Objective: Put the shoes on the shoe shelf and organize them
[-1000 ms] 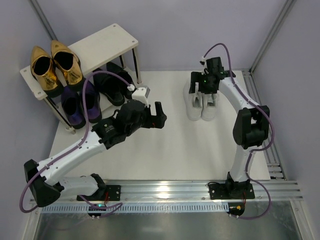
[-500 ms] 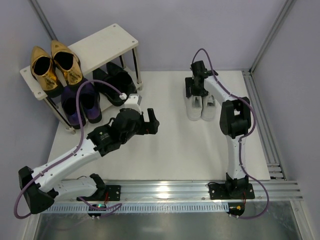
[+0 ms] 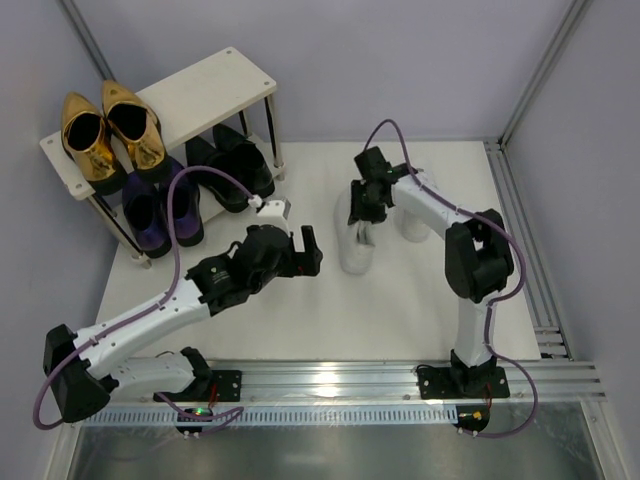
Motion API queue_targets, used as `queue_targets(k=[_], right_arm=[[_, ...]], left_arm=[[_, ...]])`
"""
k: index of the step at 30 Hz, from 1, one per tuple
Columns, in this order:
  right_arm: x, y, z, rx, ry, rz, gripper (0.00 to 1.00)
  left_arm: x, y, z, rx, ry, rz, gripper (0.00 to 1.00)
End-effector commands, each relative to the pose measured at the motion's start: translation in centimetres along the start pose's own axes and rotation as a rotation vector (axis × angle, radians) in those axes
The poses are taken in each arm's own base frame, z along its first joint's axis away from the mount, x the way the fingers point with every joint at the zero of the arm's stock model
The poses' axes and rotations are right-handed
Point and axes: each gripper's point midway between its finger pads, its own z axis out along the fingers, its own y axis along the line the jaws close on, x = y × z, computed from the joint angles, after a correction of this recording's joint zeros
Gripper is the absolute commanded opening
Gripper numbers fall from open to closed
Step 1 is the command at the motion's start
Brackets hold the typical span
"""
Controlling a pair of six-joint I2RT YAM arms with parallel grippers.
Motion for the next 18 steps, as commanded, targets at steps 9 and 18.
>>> queue_targets(k=[9, 18], right_arm=[[7.4, 13.9, -4.9, -0.209, 0.057, 0.212, 0.35], [7.0, 14.5, -6.5, -0.274, 0.069, 0.204, 0.86]], left_arm=[[3.5, -2.5, 2.4, 0.061, 0.018, 0.079, 1.0], [6.3, -2.7, 2.9, -0.013, 0.033, 0.153, 1.0]])
